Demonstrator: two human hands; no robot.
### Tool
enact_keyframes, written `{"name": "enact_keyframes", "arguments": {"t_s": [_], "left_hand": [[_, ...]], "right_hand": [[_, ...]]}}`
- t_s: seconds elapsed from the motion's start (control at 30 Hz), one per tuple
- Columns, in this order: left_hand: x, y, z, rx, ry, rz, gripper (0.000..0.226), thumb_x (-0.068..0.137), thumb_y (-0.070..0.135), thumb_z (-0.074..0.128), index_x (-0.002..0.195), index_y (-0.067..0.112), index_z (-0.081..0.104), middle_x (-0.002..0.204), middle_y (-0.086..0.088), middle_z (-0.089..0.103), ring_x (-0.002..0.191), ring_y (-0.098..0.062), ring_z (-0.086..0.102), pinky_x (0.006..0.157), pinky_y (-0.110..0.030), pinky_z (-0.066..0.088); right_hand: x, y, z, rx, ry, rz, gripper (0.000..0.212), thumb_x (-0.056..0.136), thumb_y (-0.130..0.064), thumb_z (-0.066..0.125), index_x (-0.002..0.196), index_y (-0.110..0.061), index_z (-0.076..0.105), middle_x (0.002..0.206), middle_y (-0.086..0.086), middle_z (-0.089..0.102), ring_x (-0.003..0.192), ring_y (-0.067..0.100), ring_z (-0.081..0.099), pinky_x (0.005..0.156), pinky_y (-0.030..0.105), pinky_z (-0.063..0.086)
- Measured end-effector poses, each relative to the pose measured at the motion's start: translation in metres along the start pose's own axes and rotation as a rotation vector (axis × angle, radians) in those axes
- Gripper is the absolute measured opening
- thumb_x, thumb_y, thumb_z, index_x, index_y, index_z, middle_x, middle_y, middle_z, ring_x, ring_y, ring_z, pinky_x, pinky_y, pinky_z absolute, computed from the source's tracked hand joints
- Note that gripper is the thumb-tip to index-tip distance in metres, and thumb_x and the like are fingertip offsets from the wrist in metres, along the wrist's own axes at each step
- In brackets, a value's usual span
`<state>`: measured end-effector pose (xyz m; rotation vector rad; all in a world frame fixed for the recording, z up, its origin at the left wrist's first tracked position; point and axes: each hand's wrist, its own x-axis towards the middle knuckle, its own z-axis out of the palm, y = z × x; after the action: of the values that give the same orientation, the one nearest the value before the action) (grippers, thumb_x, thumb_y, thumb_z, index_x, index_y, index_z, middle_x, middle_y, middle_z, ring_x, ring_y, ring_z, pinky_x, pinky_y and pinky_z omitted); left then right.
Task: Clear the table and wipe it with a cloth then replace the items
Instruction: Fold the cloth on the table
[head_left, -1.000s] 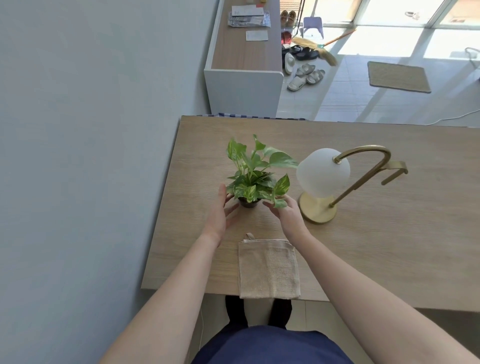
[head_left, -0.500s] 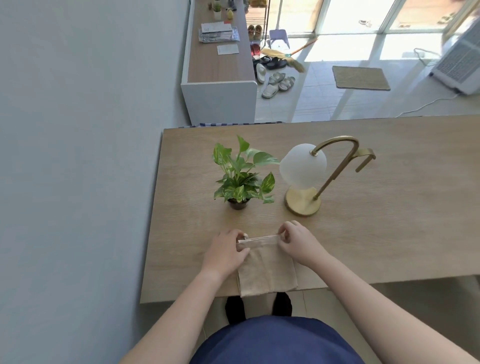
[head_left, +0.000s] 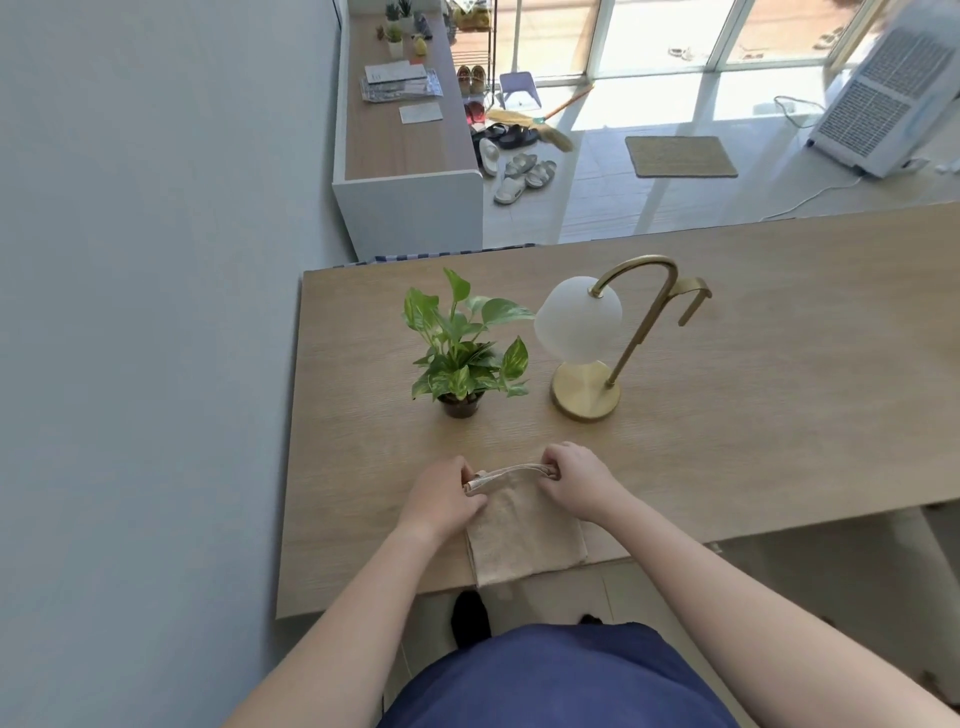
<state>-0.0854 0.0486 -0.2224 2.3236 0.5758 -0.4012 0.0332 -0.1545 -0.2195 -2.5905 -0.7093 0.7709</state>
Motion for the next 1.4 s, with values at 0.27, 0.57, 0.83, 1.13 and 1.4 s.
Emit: {"name": "enact_keyframes", "arguments": {"t_s": [0.27, 0.57, 0.83, 1.13, 1.4], "left_hand": [[-0.015, 0.018, 0.002, -0.339, 0.050, 0.044, 0.025, 0.088, 0.017, 0.082, 0.098, 0.024, 0.061, 0.097, -0.004, 0.075, 0.076, -0.012, 0.061, 0.067, -0.015, 0.045], [-0.022, 0.105, 0.037, -0.527, -0.098, 0.138, 0.023, 0.093, 0.008, 0.077, 0.105, 0.022, 0.064, 0.099, -0.020, 0.070, 0.075, -0.017, 0.063, 0.064, -0.046, 0.066], [-0.001, 0.188, 0.099, -0.507, -0.278, 0.137, 0.026, 0.095, -0.002, 0.071, 0.119, 0.004, 0.062, 0.095, -0.003, 0.062, 0.063, 0.003, 0.064, 0.061, -0.029, 0.064], [0.054, 0.233, 0.133, -0.305, 0.041, 0.139, 0.025, 0.094, 0.006, 0.071, 0.116, 0.019, 0.067, 0.105, -0.003, 0.065, 0.090, -0.017, 0.060, 0.085, -0.021, 0.055], [0.022, 0.212, 0.172, 0.276, 0.139, 0.374, 0.066, 0.109, 0.052, 0.041, 0.168, 0.026, 0.029, 0.177, 0.004, 0.020, 0.165, -0.020, 0.011, 0.133, -0.045, 0.019]], "right_hand": [[-0.026, 0.026, -0.020, 0.490, 0.056, -0.014, 0.014, 0.095, -0.021, 0.073, 0.089, -0.015, 0.062, 0.078, -0.007, 0.060, 0.070, 0.010, 0.049, 0.066, 0.026, 0.040], [-0.077, 0.105, -0.067, 0.799, 0.032, 0.103, 0.010, 0.096, -0.021, 0.073, 0.090, -0.028, 0.070, 0.087, 0.014, 0.065, 0.077, 0.021, 0.056, 0.064, 0.040, 0.051], [-0.100, 0.198, -0.116, 0.595, 0.062, 0.199, 0.004, 0.097, -0.009, 0.071, 0.100, -0.011, 0.071, 0.085, 0.005, 0.066, 0.075, 0.017, 0.059, 0.056, 0.031, 0.053], [-0.045, 0.237, -0.140, 0.338, 0.216, 0.280, 0.020, 0.096, -0.015, 0.069, 0.116, -0.011, 0.070, 0.101, 0.005, 0.068, 0.095, 0.027, 0.063, 0.077, 0.032, 0.045], [-0.077, 0.217, -0.074, -0.048, 0.409, -0.076, 0.054, 0.106, -0.028, 0.052, 0.157, -0.012, 0.044, 0.161, 0.013, 0.044, 0.155, 0.032, 0.032, 0.127, 0.050, 0.030]]}}
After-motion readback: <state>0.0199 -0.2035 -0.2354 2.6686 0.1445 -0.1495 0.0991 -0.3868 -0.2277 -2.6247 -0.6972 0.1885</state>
